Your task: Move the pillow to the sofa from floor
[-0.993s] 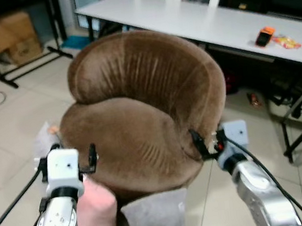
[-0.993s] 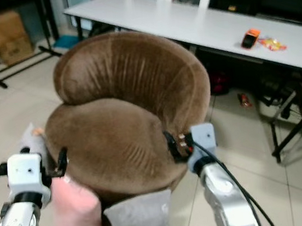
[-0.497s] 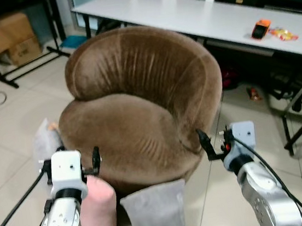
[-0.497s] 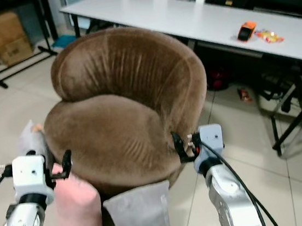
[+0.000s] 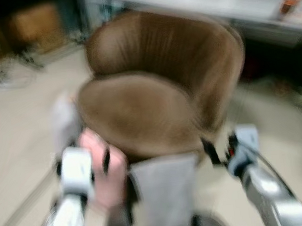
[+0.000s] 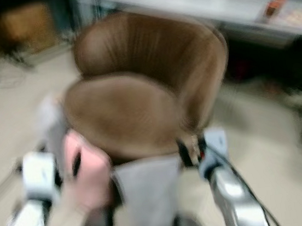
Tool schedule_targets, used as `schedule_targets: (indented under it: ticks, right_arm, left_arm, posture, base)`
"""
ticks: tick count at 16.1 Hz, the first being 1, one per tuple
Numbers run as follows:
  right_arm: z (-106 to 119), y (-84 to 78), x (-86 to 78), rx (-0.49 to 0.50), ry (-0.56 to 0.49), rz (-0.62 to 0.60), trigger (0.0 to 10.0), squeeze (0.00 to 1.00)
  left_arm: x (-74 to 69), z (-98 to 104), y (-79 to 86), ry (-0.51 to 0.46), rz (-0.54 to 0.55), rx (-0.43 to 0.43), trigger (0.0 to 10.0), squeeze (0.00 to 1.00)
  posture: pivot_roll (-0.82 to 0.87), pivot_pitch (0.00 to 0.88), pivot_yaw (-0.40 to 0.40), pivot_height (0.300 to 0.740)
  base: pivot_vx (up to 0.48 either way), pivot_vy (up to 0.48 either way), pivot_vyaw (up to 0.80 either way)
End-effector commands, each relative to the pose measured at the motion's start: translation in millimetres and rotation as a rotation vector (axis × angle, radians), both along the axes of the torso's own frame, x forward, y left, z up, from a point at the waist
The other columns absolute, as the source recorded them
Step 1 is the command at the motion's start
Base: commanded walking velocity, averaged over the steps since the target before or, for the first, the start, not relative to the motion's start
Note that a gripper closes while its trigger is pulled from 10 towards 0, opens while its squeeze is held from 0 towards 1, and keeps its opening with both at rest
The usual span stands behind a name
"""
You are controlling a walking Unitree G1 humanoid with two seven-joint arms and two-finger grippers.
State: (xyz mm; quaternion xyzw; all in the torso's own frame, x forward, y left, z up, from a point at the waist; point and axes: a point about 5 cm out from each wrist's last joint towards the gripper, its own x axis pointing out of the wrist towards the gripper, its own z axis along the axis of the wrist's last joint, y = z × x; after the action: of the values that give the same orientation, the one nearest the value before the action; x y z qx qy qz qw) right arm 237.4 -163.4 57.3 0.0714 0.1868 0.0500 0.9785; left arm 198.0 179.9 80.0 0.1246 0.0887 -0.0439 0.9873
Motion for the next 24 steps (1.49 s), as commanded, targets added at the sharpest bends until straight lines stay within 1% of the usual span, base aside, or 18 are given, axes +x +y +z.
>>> schedule_targets:
  ticks: [1,3,4,6,8,10,12,14,17,19,20,21,22,24]
  right_arm:
    - [4.7,0.7,0.4,0.001,-0.013,0.007,10.0,0.0]
    - [7.0,1.5,0.4,-0.02,-0.029,0.027,10.0,0.0]
    - [8.6,1.1,0.2,-0.024,-0.046,0.014,10.0,0.0]
    - [11.6,-0.5,-1.2,-0.052,-0.077,-0.016,10.0,0.0]
    - [11.7,0.1,-3.7,-0.048,-0.086,-0.03,10.0,0.0]
    - [13.3,3.2,-5.1,-0.07,-0.104,-0.015,10.0,0.0]
    - [14.2,5.1,-2.7,-0.093,-0.114,-0.01,10.0,0.0]
    - [12.5,3.6,-0.9,-0.076,-0.097,-0.027,10.0,0.0]
    - [13.2,3.2,0.1,-0.081,-0.104,-0.018,10.0,0.0]
    - [13.3,4.7,0.6,-0.08,-0.104,-0.007,10.0,0.0]
    - [14.0,9.2,0.5,-0.087,-0.112,0.058,10.0,0.0]
    - [14.1,11.8,-1.1,-0.099,-0.117,0.094,10.0,0.0]
    - [11.8,13.8,-3.6,-0.086,-0.109,0.126,10.0,0.0]
    - [7.7,11.3,-4.9,-0.071,-0.085,0.131,10.0,0.0]
  left_arm:
    - [6.0,11.9,0.3,-0.055,-0.016,0.01,10.0,0.0]
    - [6.2,13.2,1.6,-0.058,-0.016,0.015,10.0,0.0]
    - [6.6,14.5,2.5,-0.063,-0.024,0.02,10.0,0.0]
    - [7.3,16.5,8.0,-0.075,-0.016,0.025,10.0,0.0]
    - [7.7,17.1,11.9,-0.086,0.015,0.019,10.0,0.0]
    - [8.5,18.7,12.5,-0.099,0.027,0.0,10.0,0.0]
    - [8.4,18.6,11.1,-0.106,0.026,-0.008,10.0,0.0]
    - [9.0,18.1,10.1,-0.108,0.025,-0.01,10.0,0.0]
    - [9.0,17.5,10.8,-0.108,0.022,-0.008,10.0,0.0]
    - [9.5,17.6,11.4,-0.109,0.02,-0.005,10.0,0.0]
    - [9.9,18.0,11.4,-0.112,0.017,-0.003,10.0,0.0]
    - [9.4,17.9,11.1,-0.112,0.015,-0.002,10.0,0.0]
    - [8.8,17.4,10.0,-0.11,0.01,0.001,10.0,0.0]
    - [9.5,17.2,8.9,-0.109,0.0,0.007,10.0,0.0]
  posture:
    - [0.03,0.0,-0.039,0.615]
    - [0.03,0.011,-0.015,0.615]
    - [0.03,0.015,-0.01,0.615]
    - [0.03,0.028,-0.02,0.615]
    - [0.03,0.027,-0.029,0.615]
    - [0.03,0.016,-0.046,0.615]
    - [0.02,0.006,-0.055,0.615]
    - [0.02,0.0,-0.064,0.615]
    - [0.02,0.0,-0.064,0.615]
    - [0.02,0.0,-0.066,0.615]
    - [0.02,0.0,-0.067,0.615]
    - [0.02,0.0,-0.068,0.615]
    - [0.03,0.0,-0.068,0.615]
    - [0.03,0.0,-0.068,0.615]
  base:
    - [0.0,0.0,0.0]
    - [0.0,0.0,0.0]
    - [0.0,0.0,0.0]
    - [0.0,0.0,0.0]
    - [0.0,0.0,0.0]
    - [0.309,0.0,0.0]
    - [0.366,0.0,0.8]
    - [0.382,0.0,0.0]
    - [0.38,0.0,0.0]
    - [0.375,0.0,0.0]
    - [0.371,0.0,0.0]
    - [0.36,0.0,0.58]
    - [0.326,0.0,0.8]
    - [0.255,0.0,0.33]
